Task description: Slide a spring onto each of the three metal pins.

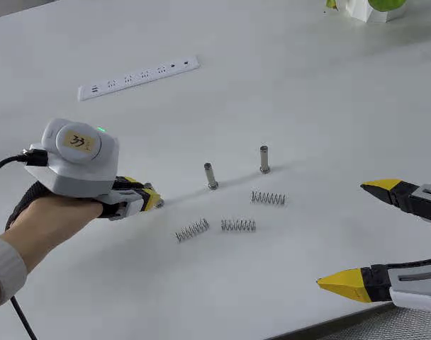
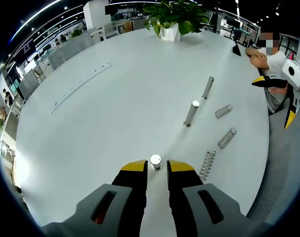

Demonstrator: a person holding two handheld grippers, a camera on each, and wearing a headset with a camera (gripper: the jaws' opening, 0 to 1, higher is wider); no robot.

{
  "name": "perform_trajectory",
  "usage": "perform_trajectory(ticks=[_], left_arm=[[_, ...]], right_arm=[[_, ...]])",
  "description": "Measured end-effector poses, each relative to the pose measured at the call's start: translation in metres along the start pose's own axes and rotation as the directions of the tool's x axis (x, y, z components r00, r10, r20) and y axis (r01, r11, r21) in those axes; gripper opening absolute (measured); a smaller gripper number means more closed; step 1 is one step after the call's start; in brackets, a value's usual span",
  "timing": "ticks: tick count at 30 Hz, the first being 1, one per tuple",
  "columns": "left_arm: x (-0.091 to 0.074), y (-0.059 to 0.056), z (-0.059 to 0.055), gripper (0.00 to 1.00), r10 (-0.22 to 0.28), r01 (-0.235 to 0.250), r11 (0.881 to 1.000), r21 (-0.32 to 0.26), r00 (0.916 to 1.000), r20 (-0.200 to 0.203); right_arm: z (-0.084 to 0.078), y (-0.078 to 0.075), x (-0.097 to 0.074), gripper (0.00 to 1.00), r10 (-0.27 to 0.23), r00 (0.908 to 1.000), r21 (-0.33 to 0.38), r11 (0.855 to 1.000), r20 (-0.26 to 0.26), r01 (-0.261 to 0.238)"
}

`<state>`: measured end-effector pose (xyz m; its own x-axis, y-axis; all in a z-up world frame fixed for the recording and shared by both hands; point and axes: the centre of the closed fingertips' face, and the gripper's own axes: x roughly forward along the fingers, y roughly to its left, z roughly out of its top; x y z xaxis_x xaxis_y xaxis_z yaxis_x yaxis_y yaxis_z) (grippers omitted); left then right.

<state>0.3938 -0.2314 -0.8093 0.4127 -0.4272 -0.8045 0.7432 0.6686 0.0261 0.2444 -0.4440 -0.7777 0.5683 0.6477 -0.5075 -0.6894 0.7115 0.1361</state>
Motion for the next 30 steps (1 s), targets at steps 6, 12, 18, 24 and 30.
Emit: perform_trajectory(ticks=[6, 12, 18, 24, 30], left_arm=[[0.0012, 0.0011, -0.0019, 0.26, 0.005, -0.005, 1.000, -0.002, 0.9999, 0.014], [0.0023, 0.0019, 0.0000, 0.43, 0.008, -0.007, 1.000, -0.018, 0.9986, 0.052], [0.0011, 0.0059, -0.0024, 0.68, 0.027, -0.027, 1.000, -0.002, 0.9968, 0.075], [-0.0004, 0.0041, -0.0012, 0.94, 0.019, -0.017, 1.000, -0.016, 0.9920, 0.125], [-0.0041, -0.0006, -0.0085, 0.99, -0.010, 0.014, 0.999, -0.031, 0.9922, 0.124]], right_arm=[[-0.0010, 0.0008, 0.0010, 0.95, 0.001, 1.0000, 0.001, 1.000, -0.003, -0.001], [-0.0017, 0.0013, 0.0018, 0.95, 0.002, 1.0000, -0.001, 1.000, -0.005, -0.002], [-0.0019, 0.0009, 0.0026, 0.96, 0.003, 1.0000, -0.005, 1.000, -0.007, -0.003], [-0.0012, 0.0012, 0.0042, 0.96, 0.006, 0.9999, -0.010, 1.000, -0.009, -0.006], [0.0005, 0.0016, 0.0046, 0.96, 0.008, 0.9999, -0.017, 1.000, -0.011, -0.008]])
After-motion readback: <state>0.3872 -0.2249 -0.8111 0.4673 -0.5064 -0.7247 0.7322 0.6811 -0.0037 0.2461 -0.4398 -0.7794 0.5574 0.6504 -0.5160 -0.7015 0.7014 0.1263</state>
